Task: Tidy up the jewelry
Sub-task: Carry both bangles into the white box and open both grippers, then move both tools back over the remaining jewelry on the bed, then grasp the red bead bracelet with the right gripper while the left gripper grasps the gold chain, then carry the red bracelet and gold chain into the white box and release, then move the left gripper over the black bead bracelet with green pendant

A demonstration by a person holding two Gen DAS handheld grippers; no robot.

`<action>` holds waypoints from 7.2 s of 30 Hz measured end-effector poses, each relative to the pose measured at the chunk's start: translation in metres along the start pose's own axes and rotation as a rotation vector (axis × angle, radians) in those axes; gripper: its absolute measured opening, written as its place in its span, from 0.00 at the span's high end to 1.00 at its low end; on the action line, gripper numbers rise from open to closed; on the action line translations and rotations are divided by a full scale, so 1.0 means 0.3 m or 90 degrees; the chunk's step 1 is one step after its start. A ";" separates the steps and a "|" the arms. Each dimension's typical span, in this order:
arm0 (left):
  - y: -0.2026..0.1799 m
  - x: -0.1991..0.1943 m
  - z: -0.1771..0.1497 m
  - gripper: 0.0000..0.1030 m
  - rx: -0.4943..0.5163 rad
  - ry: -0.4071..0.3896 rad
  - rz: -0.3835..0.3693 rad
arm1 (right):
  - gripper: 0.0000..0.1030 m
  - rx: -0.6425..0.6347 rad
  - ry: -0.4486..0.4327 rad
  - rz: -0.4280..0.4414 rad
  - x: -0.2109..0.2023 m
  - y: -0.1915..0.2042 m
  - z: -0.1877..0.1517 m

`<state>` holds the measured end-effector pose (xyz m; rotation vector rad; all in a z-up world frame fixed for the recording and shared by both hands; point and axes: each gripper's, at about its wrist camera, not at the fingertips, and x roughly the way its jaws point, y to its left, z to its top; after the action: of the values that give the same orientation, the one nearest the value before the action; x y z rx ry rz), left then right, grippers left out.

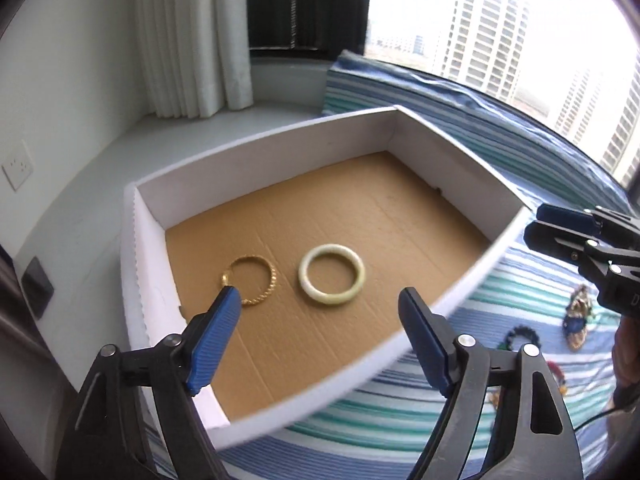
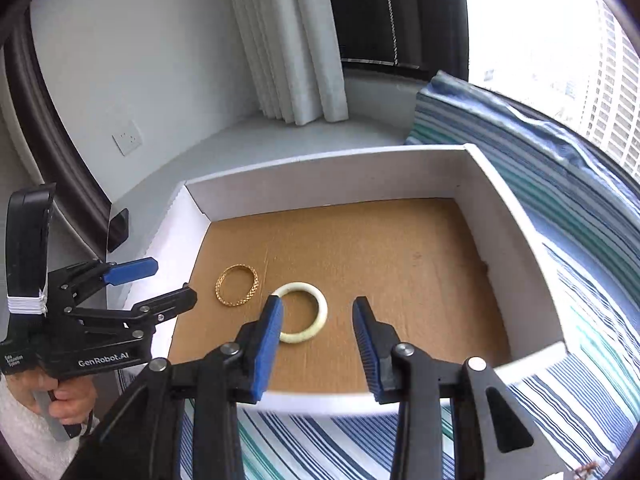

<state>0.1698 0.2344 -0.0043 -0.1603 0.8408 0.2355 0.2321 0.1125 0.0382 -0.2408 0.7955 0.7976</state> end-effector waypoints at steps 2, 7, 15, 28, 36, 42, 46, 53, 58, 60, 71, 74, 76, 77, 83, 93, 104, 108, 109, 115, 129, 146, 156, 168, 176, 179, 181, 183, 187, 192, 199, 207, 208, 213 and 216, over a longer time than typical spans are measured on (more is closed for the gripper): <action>-0.078 -0.069 -0.067 0.13 0.029 -0.016 -0.032 | 0.51 0.005 -0.027 -0.032 -0.132 -0.024 -0.096; -0.243 -0.170 -0.290 0.11 0.068 -0.003 -0.112 | 0.47 0.045 -0.062 -0.132 -0.408 -0.081 -0.408; -0.465 -0.213 -0.589 0.11 0.143 0.081 -0.172 | 0.47 0.149 -0.016 -0.252 -0.621 -0.099 -0.911; -0.544 -0.292 -0.661 0.11 0.198 0.068 -0.190 | 0.47 0.167 -0.005 -0.237 -0.664 -0.015 -1.084; -0.524 -0.243 -0.652 0.11 0.178 0.086 -0.189 | 0.47 0.172 0.016 -0.228 -0.625 -0.017 -1.077; -0.533 -0.212 -0.648 0.11 0.179 0.101 -0.192 | 0.47 0.184 0.030 -0.220 -0.596 -0.034 -1.077; -0.525 -0.188 -0.631 0.11 0.168 0.109 -0.190 | 0.47 0.189 0.036 -0.215 -0.581 -0.046 -1.073; -0.509 -0.148 -0.603 0.11 0.151 0.118 -0.183 | 0.47 0.202 0.043 -0.212 -0.561 -0.077 -1.066; -0.504 -0.134 -0.589 0.11 0.150 0.118 -0.173 | 0.47 0.210 0.046 -0.209 -0.548 -0.098 -1.056; -0.497 -0.126 -0.582 0.11 0.147 0.119 -0.168 | 0.47 0.211 0.046 -0.206 -0.541 -0.109 -1.051; -0.442 -0.076 -0.516 0.11 0.106 0.122 -0.152 | 0.47 0.266 0.061 -0.185 -0.470 -0.262 -0.973; -0.433 -0.057 -0.483 0.11 0.087 0.121 -0.155 | 0.47 0.300 0.082 -0.194 -0.407 -0.322 -0.962; -0.435 -0.056 -0.474 0.11 0.086 0.113 -0.151 | 0.47 0.325 0.086 -0.194 -0.365 -0.355 -0.957; -0.436 -0.056 -0.474 0.11 0.087 0.112 -0.151 | 0.47 0.336 0.086 -0.189 -0.346 -0.370 -0.956; -0.448 -0.018 -0.516 0.11 0.095 0.141 -0.144 | 0.66 0.376 0.070 -0.203 -0.263 -0.406 -0.950; -0.450 0.044 -0.485 0.11 0.098 0.147 -0.135 | 0.83 0.318 0.122 -0.247 -0.292 -0.363 -0.970; -0.573 0.206 -0.401 0.13 0.156 0.121 -0.128 | 0.83 0.289 0.109 -0.277 -0.405 -0.323 -1.021; -0.608 0.251 -0.433 0.39 0.185 0.144 -0.125 | 0.83 0.287 0.105 -0.270 -0.412 -0.322 -1.023; -0.612 0.239 -0.441 0.58 0.195 0.125 -0.114 | 0.83 0.286 0.104 -0.269 -0.416 -0.319 -1.022; -0.579 0.181 -0.481 0.97 0.206 0.168 -0.165 | 0.83 0.282 0.101 -0.262 -0.428 -0.319 -1.015; -0.450 -0.034 -0.511 0.98 0.147 0.158 -0.216 | 0.83 0.305 0.105 -0.250 -0.508 -0.315 -1.048; -0.279 -0.287 -0.130 0.98 0.029 0.044 -0.214 | 0.83 0.178 -0.012 -0.135 -0.659 -0.223 -0.651; -0.099 -0.167 0.237 0.98 -0.043 0.001 -0.127 | 0.83 0.031 -0.120 -0.079 -0.490 -0.171 -0.069; -0.151 0.412 0.270 0.98 -0.035 0.131 -0.075 | 0.83 0.081 0.061 -0.037 0.217 -0.290 0.142; -0.160 0.428 0.189 0.33 -0.032 0.116 -0.045 | 0.49 0.150 0.079 -0.043 0.278 -0.385 0.042; -0.182 0.292 0.165 0.30 0.009 0.062 -0.038 | 0.49 0.158 0.037 -0.039 0.135 -0.390 0.005; -0.207 0.200 0.129 0.21 0.027 0.040 -0.048 | 0.49 0.152 0.003 -0.045 0.014 -0.384 -0.030; -0.236 0.111 0.081 0.18 0.048 0.026 -0.055 | 0.49 0.144 -0.025 -0.058 -0.113 -0.373 -0.082; -0.311 -0.020 -0.072 0.16 0.091 0.016 -0.062 | 0.49 0.128 -0.062 -0.101 -0.341 -0.339 -0.241; -0.410 -0.099 -0.327 0.16 0.109 0.052 -0.085 | 0.49 0.127 -0.081 -0.188 -0.538 -0.277 -0.558; -0.551 -0.109 -0.571 0.16 0.143 0.171 -0.146 | 0.49 0.244 0.024 -0.252 -0.598 -0.192 -1.029; -0.619 -0.169 -0.587 0.16 0.203 0.119 -0.091 | 0.49 0.264 0.030 -0.256 -0.642 -0.163 -1.128; -0.618 -0.172 -0.586 0.16 0.204 0.115 -0.086 | 0.49 0.262 0.027 -0.255 -0.642 -0.159 -1.125; -0.606 -0.163 -0.582 0.16 0.205 0.108 -0.068 | 0.49 0.245 0.027 -0.252 -0.624 -0.134 -1.098; -0.595 -0.150 -0.586 0.16 0.199 0.116 -0.067 | 0.49 0.245 0.030 -0.249 -0.614 -0.124 -1.096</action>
<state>0.0630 0.0154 -0.0775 0.0675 1.0350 -0.0118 -0.0002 -0.1698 -0.0605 -0.0653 0.8944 0.2627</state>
